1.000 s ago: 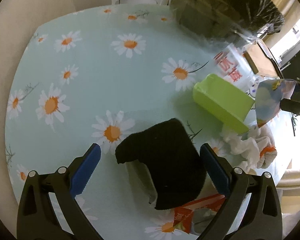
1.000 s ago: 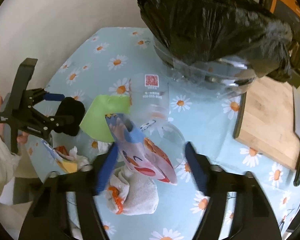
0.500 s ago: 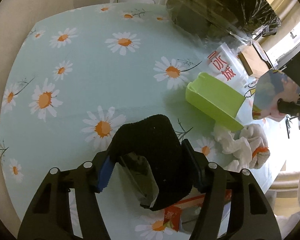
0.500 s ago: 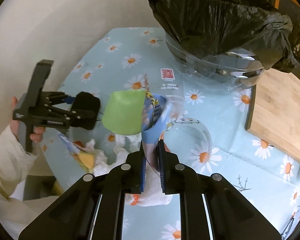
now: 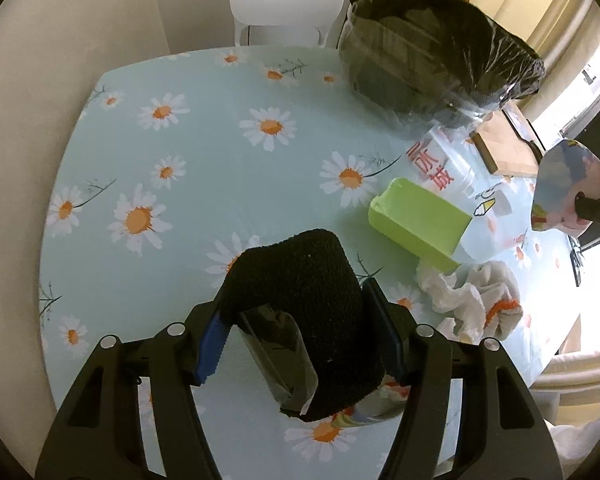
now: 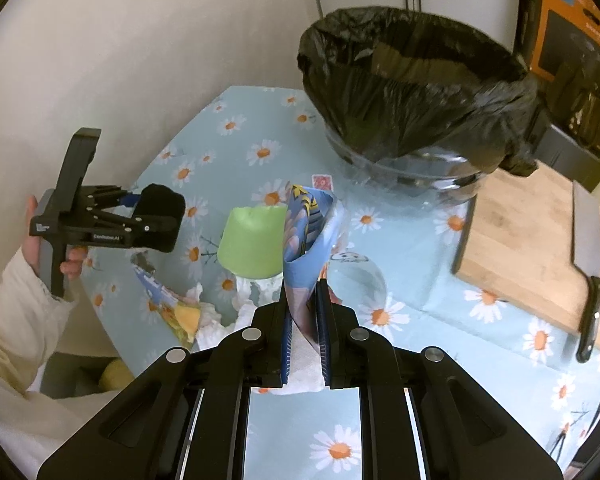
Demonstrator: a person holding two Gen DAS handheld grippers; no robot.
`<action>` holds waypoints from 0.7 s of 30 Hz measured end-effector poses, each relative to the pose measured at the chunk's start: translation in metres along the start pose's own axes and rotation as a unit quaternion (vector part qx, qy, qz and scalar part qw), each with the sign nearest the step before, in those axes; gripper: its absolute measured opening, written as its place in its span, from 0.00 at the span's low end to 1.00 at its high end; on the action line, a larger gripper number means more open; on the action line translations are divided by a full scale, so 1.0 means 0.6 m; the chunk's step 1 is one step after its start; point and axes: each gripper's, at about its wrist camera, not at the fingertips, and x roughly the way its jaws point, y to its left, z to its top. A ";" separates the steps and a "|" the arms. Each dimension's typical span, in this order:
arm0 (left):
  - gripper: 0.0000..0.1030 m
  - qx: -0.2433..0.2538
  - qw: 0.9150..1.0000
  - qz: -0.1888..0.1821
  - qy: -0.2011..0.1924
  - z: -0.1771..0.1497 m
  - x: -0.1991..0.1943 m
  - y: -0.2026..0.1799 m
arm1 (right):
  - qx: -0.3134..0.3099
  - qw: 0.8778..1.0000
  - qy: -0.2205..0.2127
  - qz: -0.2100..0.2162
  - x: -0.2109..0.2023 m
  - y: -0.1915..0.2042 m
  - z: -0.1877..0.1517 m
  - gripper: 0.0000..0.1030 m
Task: Collect trash
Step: 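Carry the pink snack bag to the bin and open the right tool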
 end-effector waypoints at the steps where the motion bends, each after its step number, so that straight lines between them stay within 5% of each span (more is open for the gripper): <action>1: 0.62 -0.001 1.000 0.005 -0.004 0.001 -0.006 -0.003 | -0.002 1.000 -0.001 -0.001 -0.005 -0.001 -0.001 0.11; 21: 0.62 -0.011 0.998 0.042 -0.056 0.042 -0.105 -0.168 | -0.043 0.998 -0.036 -0.002 -0.153 -0.098 -0.004 0.11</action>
